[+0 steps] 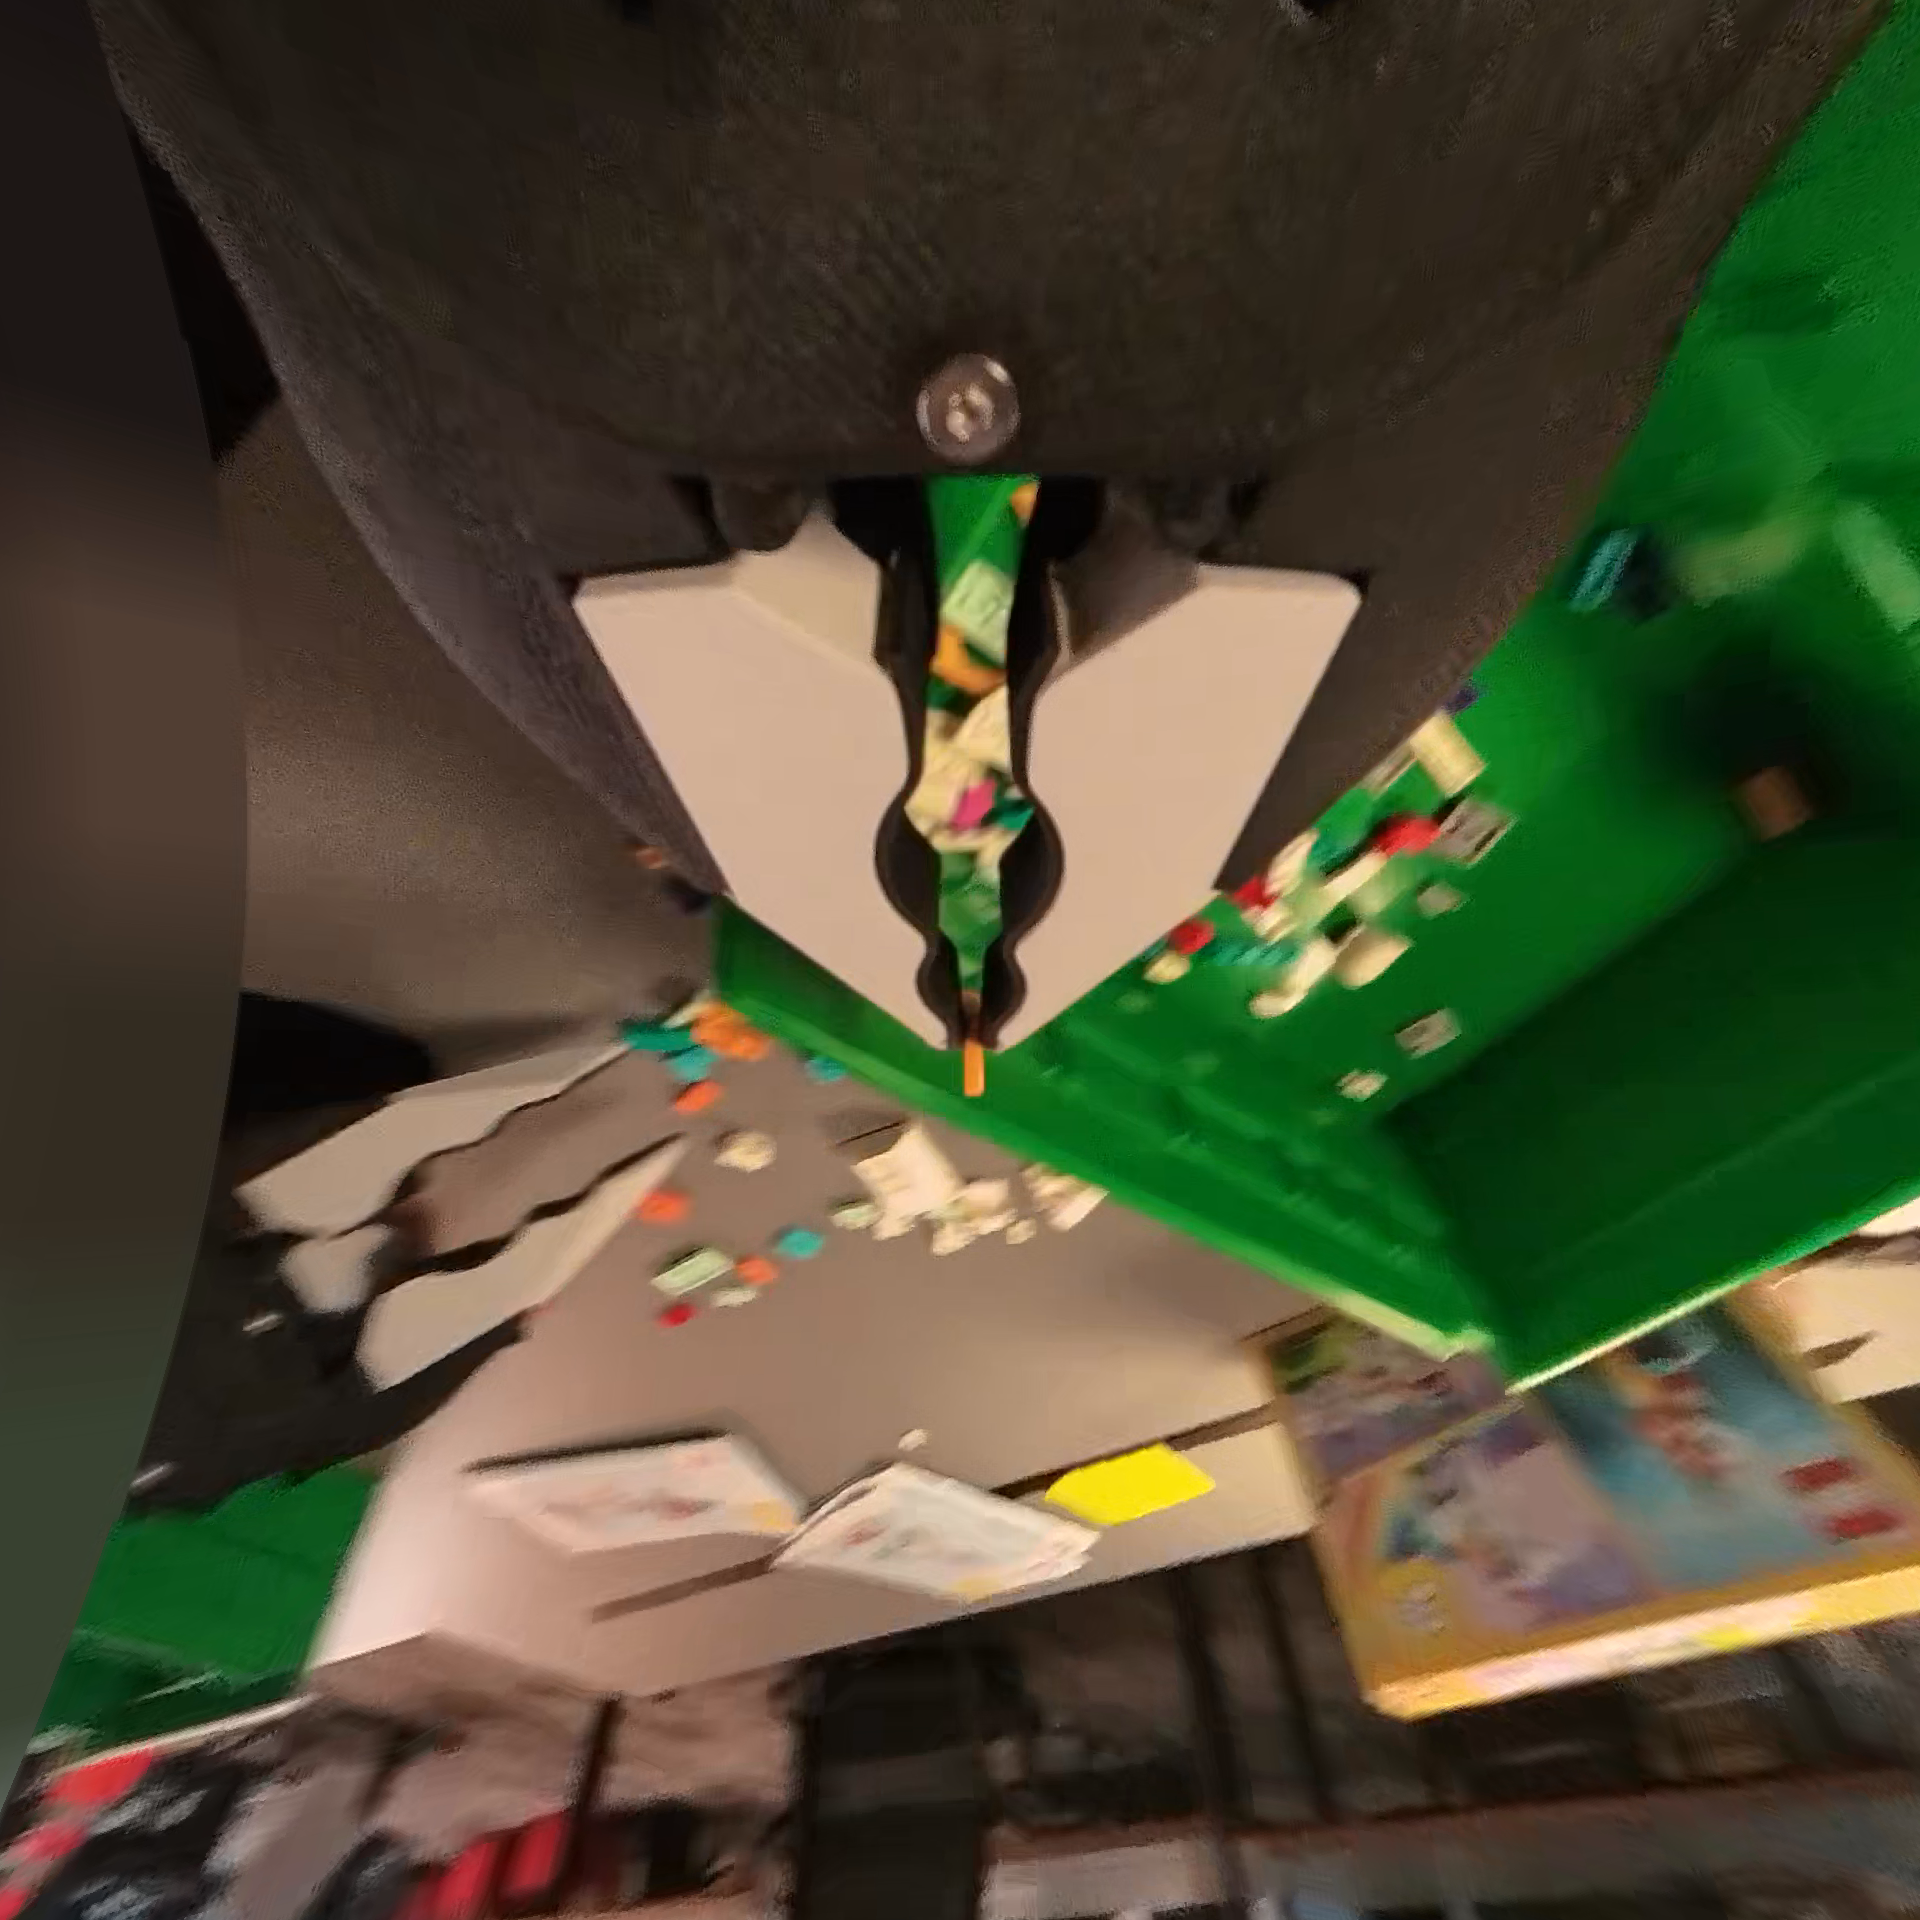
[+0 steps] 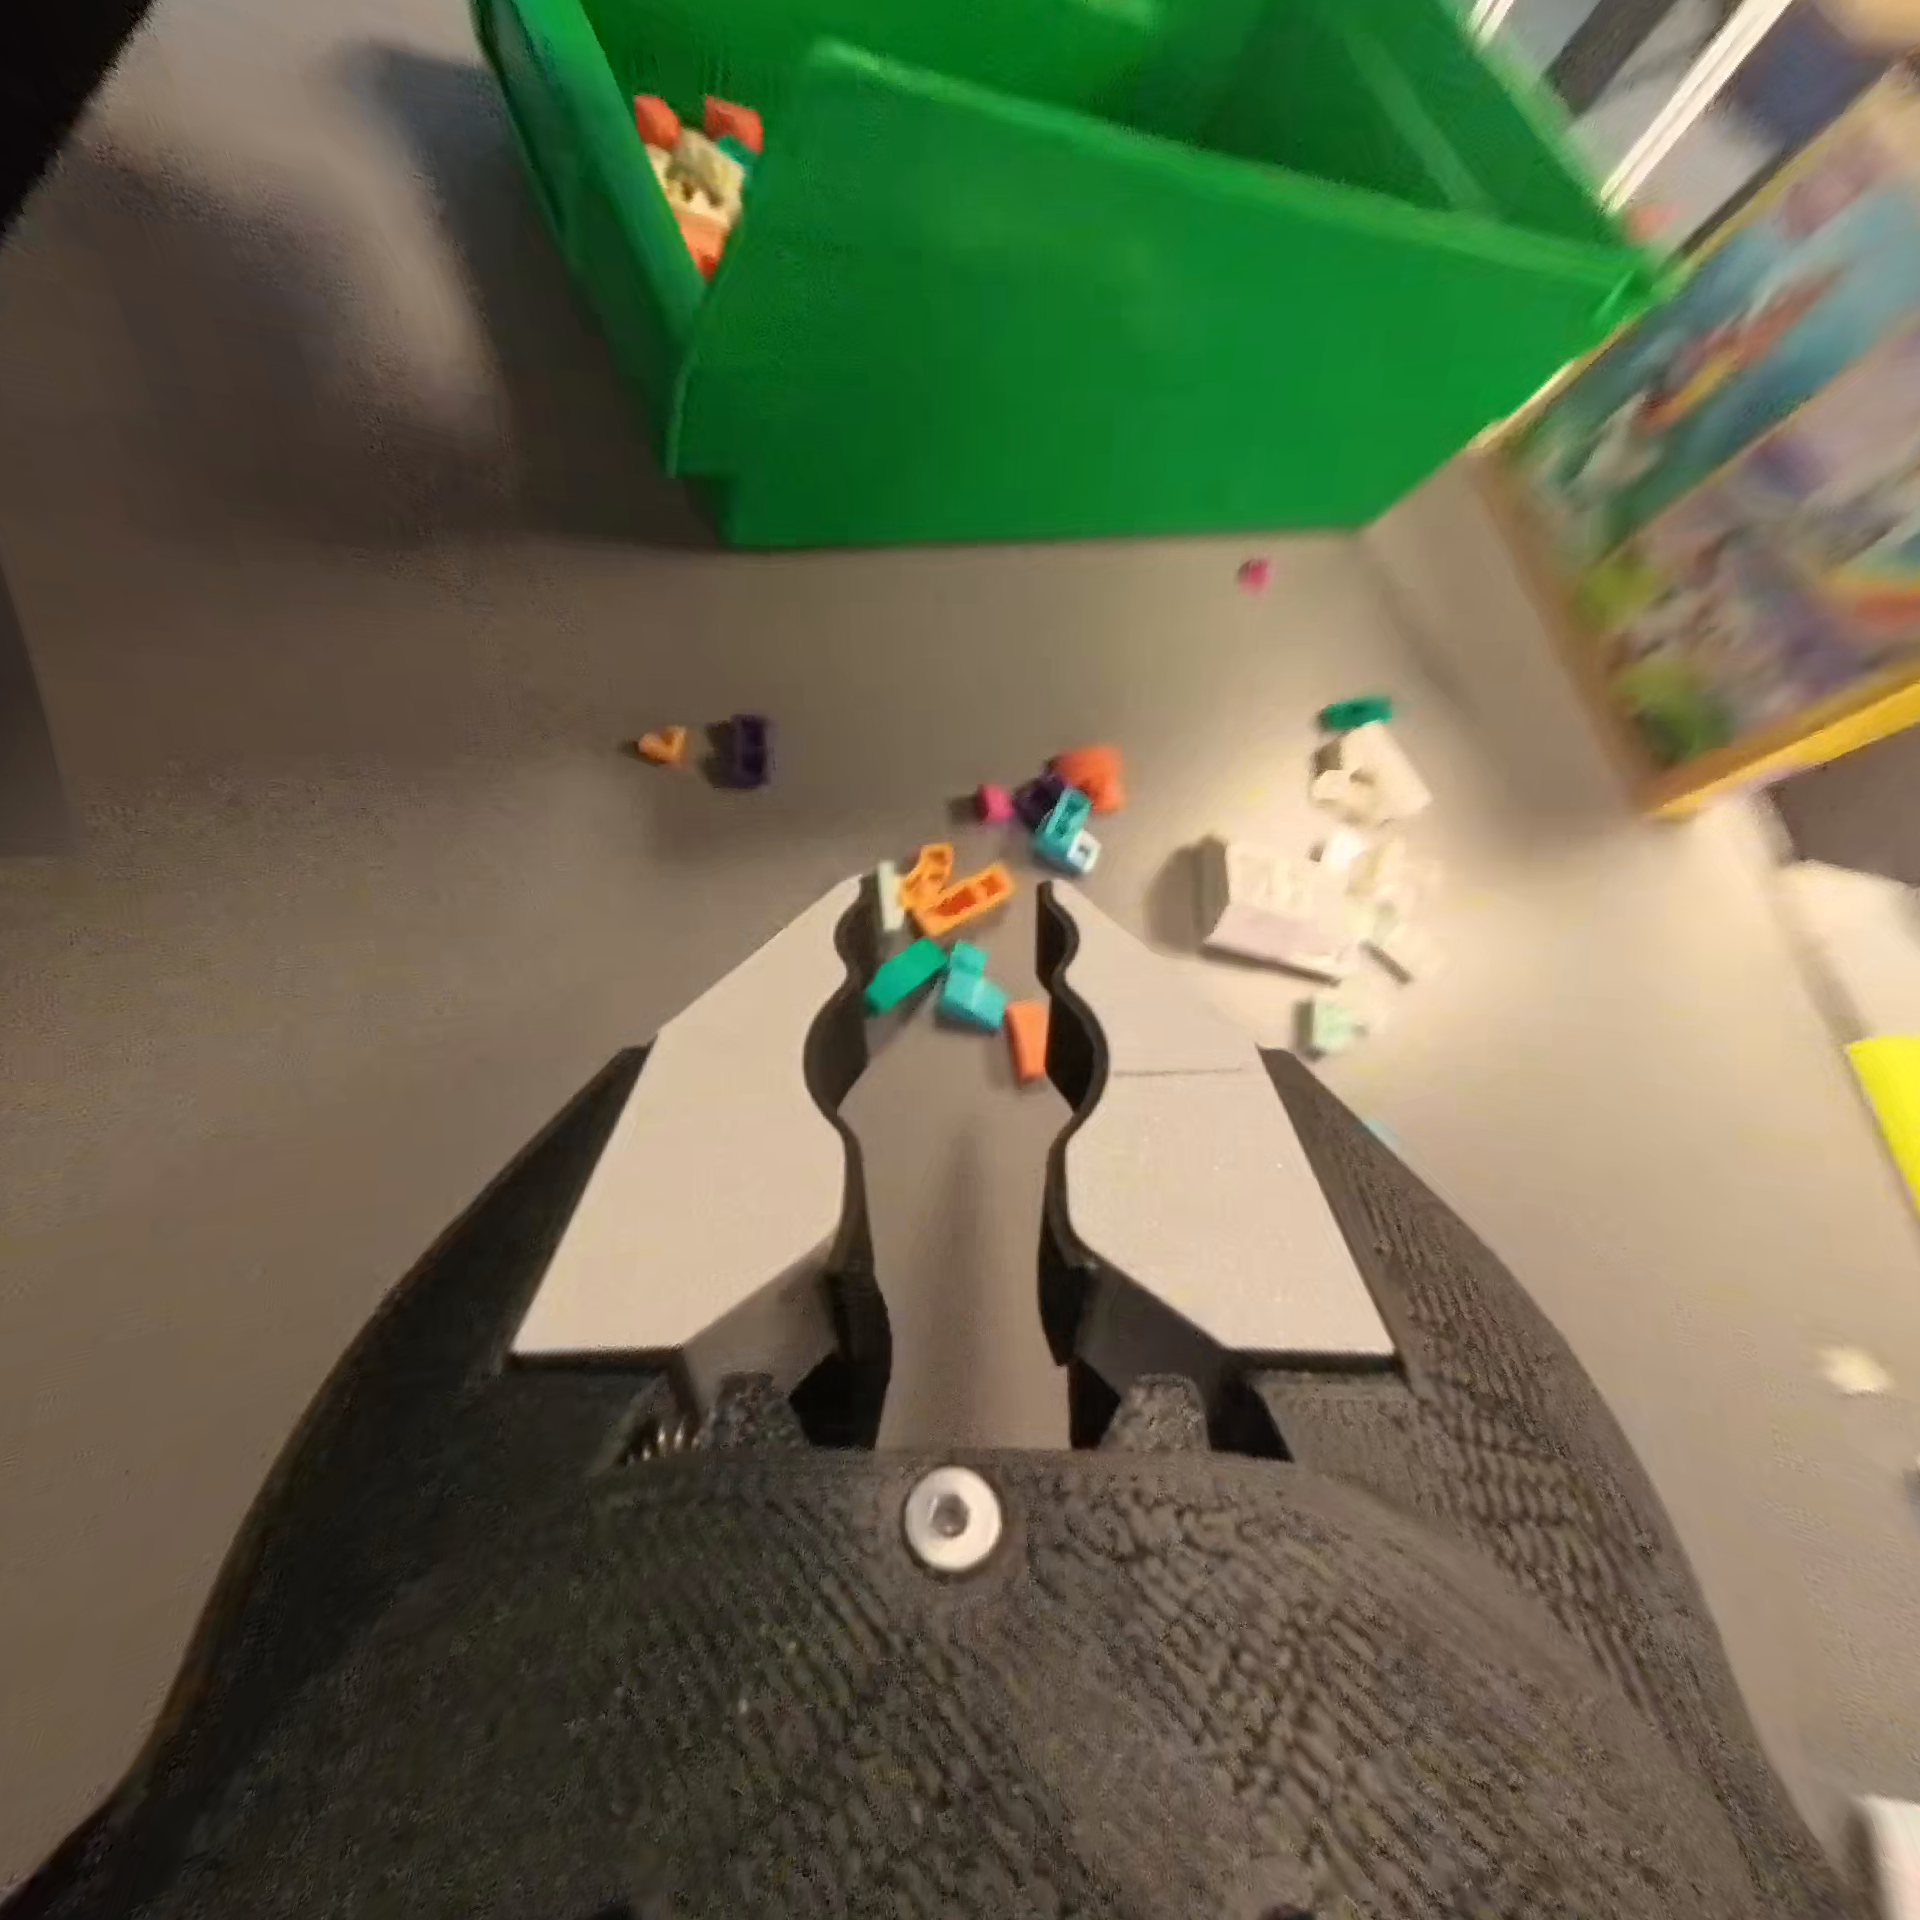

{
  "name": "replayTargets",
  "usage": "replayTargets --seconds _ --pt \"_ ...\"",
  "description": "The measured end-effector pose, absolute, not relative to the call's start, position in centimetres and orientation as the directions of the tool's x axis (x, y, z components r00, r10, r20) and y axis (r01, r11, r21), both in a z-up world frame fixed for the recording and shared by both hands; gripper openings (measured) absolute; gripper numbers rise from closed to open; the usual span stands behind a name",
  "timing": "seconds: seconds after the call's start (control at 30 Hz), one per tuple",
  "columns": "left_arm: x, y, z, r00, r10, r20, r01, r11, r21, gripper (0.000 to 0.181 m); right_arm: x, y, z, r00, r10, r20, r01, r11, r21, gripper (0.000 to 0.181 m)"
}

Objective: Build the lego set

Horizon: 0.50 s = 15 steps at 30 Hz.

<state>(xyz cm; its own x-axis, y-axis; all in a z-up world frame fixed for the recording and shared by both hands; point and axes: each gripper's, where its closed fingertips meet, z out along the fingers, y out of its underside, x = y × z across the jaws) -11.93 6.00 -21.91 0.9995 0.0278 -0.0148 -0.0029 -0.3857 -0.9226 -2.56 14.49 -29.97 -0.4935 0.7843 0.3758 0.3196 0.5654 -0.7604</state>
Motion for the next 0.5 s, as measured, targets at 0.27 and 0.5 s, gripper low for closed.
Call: replayTargets --seconds 0.27,0.5 --pt "-16.2 3.9 -29.0 0.976 0.216 0.018 0.159 -0.662 -0.732 0.032 -0.5 14.7 -32.5 -0.533 0.846 -0.024 0.585 0.347 -0.733 0.019" --pt "-15.2 5.2 -26.9 0.985 0.173 -0.018 0.087 -0.578 -0.811 0.048 -1.2 14.3 -33.4 -0.477 0.876 -0.072 0.630 0.283 -0.723 0.024"
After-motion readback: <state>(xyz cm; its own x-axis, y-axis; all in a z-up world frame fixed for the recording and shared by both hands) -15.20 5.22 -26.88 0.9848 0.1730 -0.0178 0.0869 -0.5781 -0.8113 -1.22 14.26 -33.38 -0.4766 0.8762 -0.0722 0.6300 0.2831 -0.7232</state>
